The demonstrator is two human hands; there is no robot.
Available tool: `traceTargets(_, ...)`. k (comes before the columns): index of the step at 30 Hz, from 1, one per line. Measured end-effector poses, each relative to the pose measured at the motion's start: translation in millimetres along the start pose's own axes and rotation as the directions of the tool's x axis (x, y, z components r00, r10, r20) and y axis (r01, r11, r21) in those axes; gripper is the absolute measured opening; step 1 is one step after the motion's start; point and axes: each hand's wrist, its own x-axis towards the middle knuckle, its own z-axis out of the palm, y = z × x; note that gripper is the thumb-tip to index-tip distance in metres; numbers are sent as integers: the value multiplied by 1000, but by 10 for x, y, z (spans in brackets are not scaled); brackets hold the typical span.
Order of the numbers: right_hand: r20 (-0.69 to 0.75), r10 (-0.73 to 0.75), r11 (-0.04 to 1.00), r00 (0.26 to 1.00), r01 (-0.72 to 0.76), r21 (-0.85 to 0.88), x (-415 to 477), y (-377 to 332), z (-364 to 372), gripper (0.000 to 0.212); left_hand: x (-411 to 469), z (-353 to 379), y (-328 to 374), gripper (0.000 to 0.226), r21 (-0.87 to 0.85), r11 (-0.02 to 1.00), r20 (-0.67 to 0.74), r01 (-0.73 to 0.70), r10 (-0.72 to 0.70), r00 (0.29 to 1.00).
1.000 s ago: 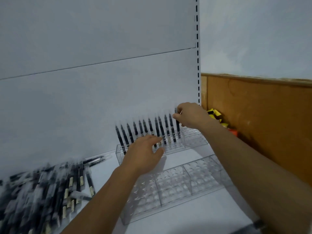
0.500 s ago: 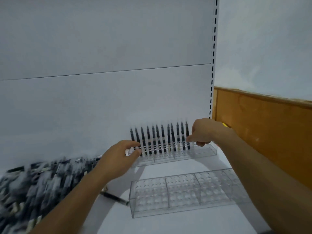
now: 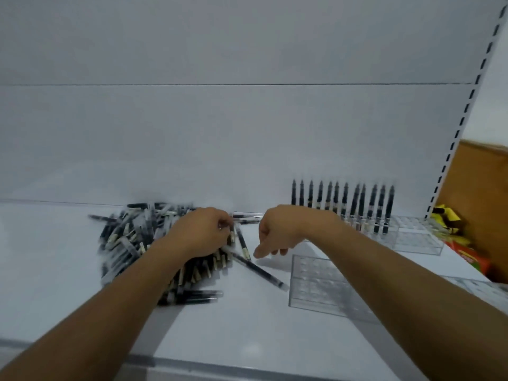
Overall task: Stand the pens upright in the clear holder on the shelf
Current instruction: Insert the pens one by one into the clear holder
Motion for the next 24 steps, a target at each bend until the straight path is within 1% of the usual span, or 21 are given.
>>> traceTargets(2,62,-10,998,998,14,-69,89,-108,77,34,-53,-25,-60,27,1,1000,-4,0,0,1000)
traceTargets(4,72,-20,995,997,27,-100,124,-169,138,31,-94,-52,-126,27,-7,1000,-9,13,-13,1000)
traceTargets(9,-26,-47,995,999,44,-87,84,-218,163,54,-139,-111,-207,29,-94,995,-61,44,-50,997)
traceTargets(11,-15,-52,996,999,51,-78,60,-248,174,59,-131,-131,-193,31,-101,994,-77,40,-48,996)
traceTargets(13,10,-57,993,998,58,-104,59,-295,219,54,-109,-119,-195,33,-55,998,-54,37,-40,998)
traceTargets(15,5,-54,990,999,55,-133,66,-333,247,39,-87,-84,-204,35,8,999,23,36,-36,999)
traceTargets(17,10,-53,995,999,54,-86,53,-322,221,32,-70,-43,-194,35,39,999,72,31,-34,997)
traceTargets(19,-22,-49,999,999,50,19,20,-240,147,29,-53,-11,-166,32,30,999,28,20,-20,999)
traceTargets(21,-111,-4,991,994,19,135,-28,-105,63,27,-9,21,-122,28,14,1000,-31,14,-14,999)
traceTargets(24,-191,73,967,979,-23,254,-100,104,-14,28,98,74,-12,23,21,1000,-41,14,-13,999)
